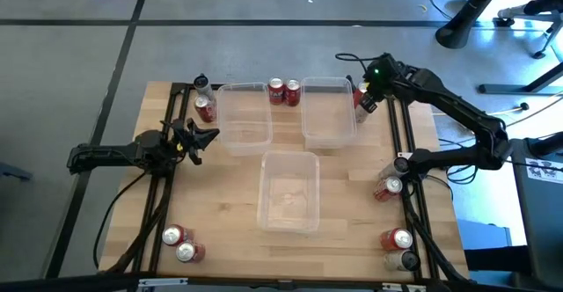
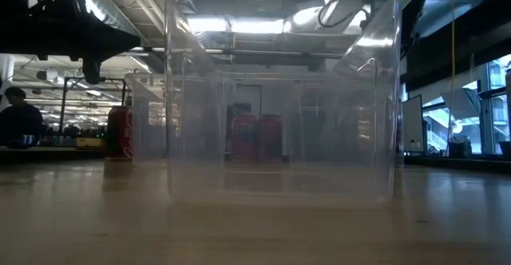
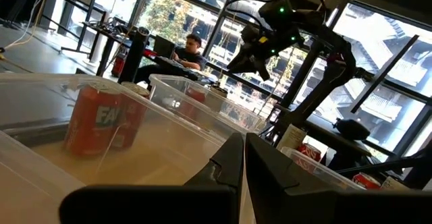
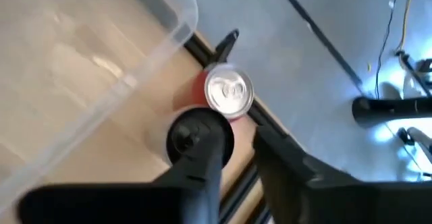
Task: Sort soda cans
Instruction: Put the white/yellow soda can into the bottom transparent bin
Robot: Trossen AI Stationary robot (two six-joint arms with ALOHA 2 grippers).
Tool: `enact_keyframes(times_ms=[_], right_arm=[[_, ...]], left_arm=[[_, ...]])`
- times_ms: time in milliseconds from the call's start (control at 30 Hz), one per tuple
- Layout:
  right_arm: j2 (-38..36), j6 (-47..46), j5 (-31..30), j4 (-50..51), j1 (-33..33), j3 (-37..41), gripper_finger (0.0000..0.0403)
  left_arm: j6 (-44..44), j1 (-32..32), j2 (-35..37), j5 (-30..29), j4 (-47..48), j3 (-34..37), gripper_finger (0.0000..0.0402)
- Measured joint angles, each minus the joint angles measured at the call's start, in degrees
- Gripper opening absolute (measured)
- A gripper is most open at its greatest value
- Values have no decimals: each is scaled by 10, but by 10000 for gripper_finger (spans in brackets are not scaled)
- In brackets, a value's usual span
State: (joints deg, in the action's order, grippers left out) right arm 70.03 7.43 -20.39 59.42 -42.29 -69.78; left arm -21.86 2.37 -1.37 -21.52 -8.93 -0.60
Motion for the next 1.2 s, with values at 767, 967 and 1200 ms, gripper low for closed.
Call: enact_keyframes(times_ms=[767,967,1200], right_arm=[[70,2,113,28,-84,0,309],[92,0,156,13,-96,0,309],[98,3,185,8,-95,0,309]], left_arm=[[-18,0,0,0,26,0,11],[-18,0,0,0,29,0,11],[-20,0,0,0,37,0,11]])
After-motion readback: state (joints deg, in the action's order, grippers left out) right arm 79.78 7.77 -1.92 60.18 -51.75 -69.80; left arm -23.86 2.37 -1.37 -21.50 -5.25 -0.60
